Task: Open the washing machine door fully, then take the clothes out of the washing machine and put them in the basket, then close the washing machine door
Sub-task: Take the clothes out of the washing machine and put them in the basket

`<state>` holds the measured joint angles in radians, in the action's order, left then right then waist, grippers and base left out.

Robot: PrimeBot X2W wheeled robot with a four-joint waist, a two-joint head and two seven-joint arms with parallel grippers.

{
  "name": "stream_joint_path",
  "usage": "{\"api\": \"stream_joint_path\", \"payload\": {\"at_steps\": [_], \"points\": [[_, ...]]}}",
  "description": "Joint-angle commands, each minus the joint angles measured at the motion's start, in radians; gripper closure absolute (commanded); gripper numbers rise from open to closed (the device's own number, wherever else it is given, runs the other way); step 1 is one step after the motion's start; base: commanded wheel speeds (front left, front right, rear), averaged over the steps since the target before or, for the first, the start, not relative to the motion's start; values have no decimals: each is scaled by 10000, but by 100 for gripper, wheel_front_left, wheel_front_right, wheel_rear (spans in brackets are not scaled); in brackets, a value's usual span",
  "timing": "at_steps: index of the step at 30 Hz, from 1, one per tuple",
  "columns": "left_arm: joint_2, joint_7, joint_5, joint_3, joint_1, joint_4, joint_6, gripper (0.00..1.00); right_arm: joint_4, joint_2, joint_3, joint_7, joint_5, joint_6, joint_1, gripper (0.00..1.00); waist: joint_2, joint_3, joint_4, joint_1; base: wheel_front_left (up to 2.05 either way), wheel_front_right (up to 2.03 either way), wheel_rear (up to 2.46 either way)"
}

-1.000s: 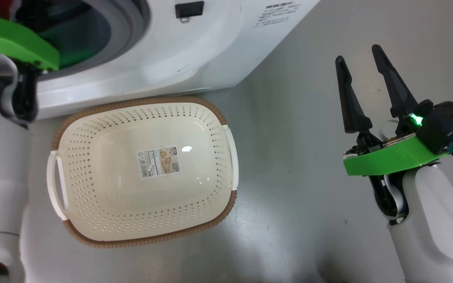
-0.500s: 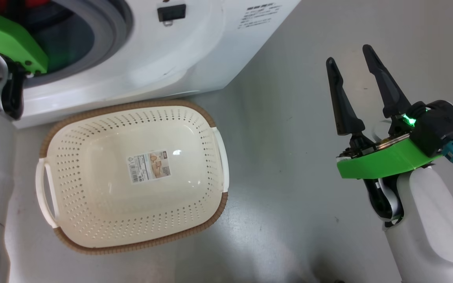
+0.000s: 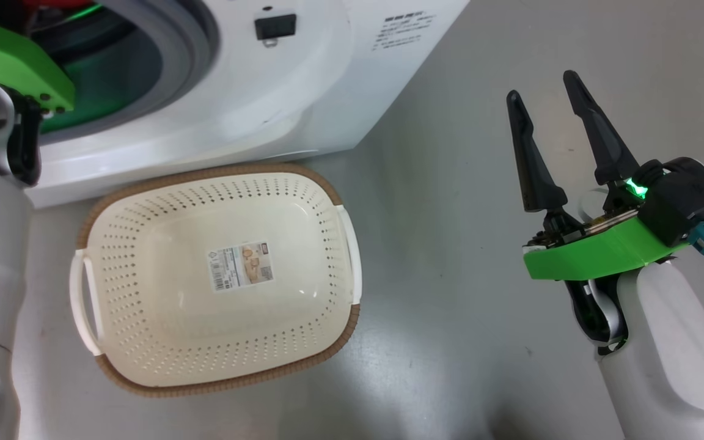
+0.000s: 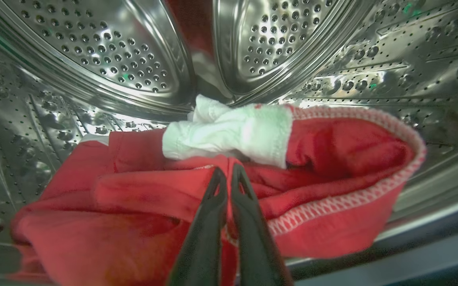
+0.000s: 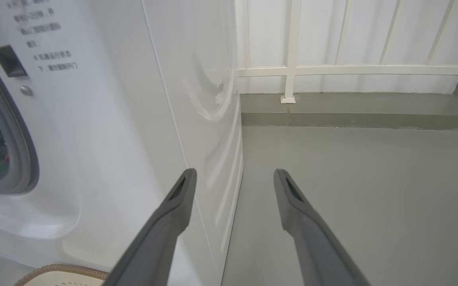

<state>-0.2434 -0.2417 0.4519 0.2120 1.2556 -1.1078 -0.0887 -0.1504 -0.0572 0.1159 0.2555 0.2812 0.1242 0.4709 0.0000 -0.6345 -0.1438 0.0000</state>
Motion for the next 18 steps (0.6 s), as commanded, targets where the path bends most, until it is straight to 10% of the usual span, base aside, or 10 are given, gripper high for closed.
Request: {"api": "stream_joint_path", "payload": {"at_steps": [1,18], "points": [[-439,-123,50,-200,-102,289,59,100,250,69,161,63,-19,65,-366,0,0,81,85,0,0,0,0],[-217,-199,42,-1235,-2452,3217,90,100,20,-74,178,63,13,65,-640,0,0,1008,819,0,0,0,0]]}}
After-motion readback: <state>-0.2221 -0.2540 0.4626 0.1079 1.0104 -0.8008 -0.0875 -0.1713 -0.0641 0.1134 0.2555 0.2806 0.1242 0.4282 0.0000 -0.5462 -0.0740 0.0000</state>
